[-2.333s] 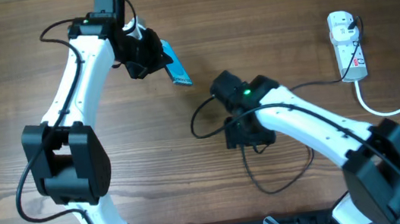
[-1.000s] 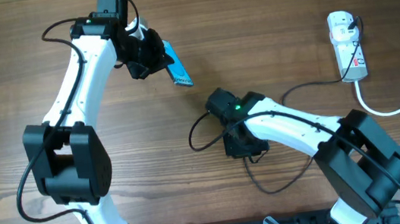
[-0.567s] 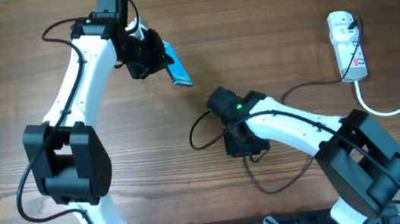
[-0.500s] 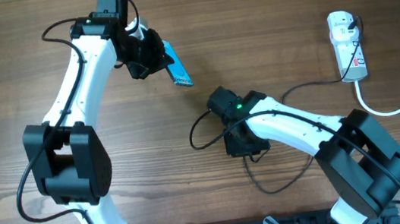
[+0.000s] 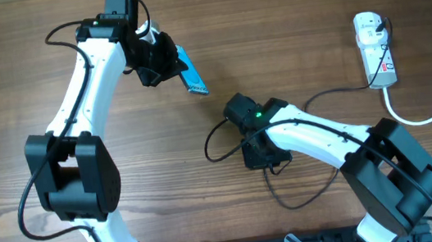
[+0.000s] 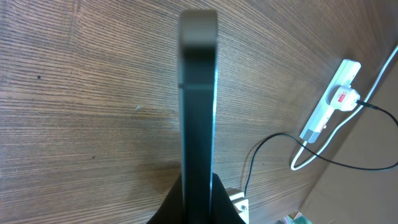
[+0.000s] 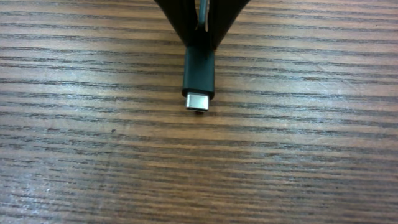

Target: Plug charger to phone and switch on socket

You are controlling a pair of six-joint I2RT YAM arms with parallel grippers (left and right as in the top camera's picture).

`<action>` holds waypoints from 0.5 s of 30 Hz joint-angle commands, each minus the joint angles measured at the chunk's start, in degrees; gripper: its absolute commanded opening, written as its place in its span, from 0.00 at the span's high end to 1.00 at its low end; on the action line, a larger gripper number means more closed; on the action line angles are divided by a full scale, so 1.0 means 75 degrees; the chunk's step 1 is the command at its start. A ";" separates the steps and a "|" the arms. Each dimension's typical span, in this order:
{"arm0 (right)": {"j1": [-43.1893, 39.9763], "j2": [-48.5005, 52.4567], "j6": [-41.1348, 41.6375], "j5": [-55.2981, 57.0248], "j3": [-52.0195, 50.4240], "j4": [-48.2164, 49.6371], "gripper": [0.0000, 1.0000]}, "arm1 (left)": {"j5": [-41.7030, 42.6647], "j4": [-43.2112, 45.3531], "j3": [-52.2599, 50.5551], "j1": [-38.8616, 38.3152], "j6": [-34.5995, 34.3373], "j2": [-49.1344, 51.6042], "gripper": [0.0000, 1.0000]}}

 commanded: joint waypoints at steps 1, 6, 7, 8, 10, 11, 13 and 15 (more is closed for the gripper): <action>-0.0035 0.0361 -0.0143 0.0178 -0.0306 0.0291 0.95 | 0.0219 0.0000 0.0009 0.0020 0.0169 -0.0219 0.96; -0.0038 0.0361 -0.0152 0.0149 -0.0297 0.0286 0.96 | 0.0434 0.0067 0.0009 0.0020 0.0172 -0.0219 0.96; -0.0038 0.0361 -0.0154 0.0149 -0.0280 0.0280 0.96 | 0.0548 0.0117 0.0009 0.0020 0.0181 -0.0219 0.96; -0.0038 0.0358 -0.0154 0.0146 -0.0242 0.0245 0.96 | 0.0816 0.0192 0.0009 0.0020 0.0379 -0.0219 0.96; -0.0038 0.0341 -0.0175 0.0079 -0.0105 0.0140 0.96 | 0.1518 0.0361 0.0009 0.0020 0.0877 -0.0219 0.96; -0.0035 0.0294 -0.0262 -0.0038 0.0020 0.0029 0.96 | 0.2020 0.0463 0.0009 0.0020 0.1186 -0.0219 0.96; -0.0035 0.0134 -0.0493 -0.0297 0.0219 -0.0105 0.96 | 0.2538 0.0612 0.0009 0.0017 0.1408 -0.0219 0.96; -0.0035 -0.0102 -0.0577 -0.0519 0.0411 -0.0265 0.96 | 0.2739 0.0758 0.0009 0.0006 0.1405 -0.0219 0.96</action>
